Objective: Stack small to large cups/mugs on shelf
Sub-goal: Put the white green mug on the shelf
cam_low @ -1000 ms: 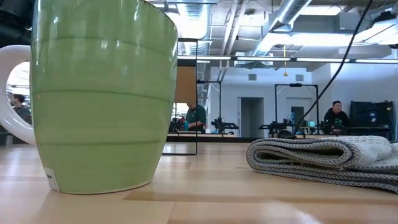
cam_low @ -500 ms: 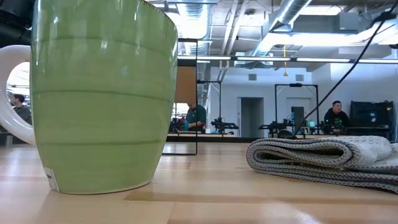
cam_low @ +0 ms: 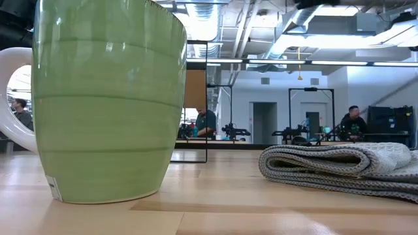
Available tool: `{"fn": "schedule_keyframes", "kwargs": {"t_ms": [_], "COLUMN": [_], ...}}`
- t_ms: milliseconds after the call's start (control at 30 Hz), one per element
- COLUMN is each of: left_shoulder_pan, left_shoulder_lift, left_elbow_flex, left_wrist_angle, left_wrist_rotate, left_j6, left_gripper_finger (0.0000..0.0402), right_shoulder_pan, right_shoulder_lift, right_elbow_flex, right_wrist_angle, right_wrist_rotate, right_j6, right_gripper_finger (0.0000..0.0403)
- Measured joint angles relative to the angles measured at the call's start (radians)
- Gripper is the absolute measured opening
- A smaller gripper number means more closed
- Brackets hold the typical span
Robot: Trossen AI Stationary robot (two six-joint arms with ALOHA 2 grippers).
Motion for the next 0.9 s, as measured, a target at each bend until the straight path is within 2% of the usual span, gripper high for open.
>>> {"fn": "schedule_keyframes", "kwargs": {"t_ms": [300, 467, 700, 900], "left_shoulder_pan": [0.000, 0.000, 0.000, 0.000], "left_shoulder_lift": [0.000, 0.000, 0.000, 0.000], "left_elbow_flex": [0.000, 0.000, 0.000, 0.000], "left_wrist_angle": [0.000, 0.000, 0.000, 0.001], "left_wrist_rotate": [0.000, 0.000, -0.001, -0.015], "left_j6": [0.002, 0.004, 0.024, 0.032], "left_gripper_finger": [0.0123, 0.0123, 0.0123, 0.0123], "right_shoulder_pan": [0.002, 0.002, 0.001, 0.000], "right_shoulder_lift": [-0.464, -0.661, -0.884, -0.867], "right_elbow_flex": [-0.567, -0.790, -0.991, -1.057], "right_wrist_angle": [0.453, 0.558, 0.615, 0.662], "right_wrist_rotate": [-0.073, -0.130, -0.129, -0.126], "right_j6": [-0.044, -0.095, -0.098, -0.111], "right_gripper_finger": [0.0216, 0.0216, 0.0216, 0.0216]}}
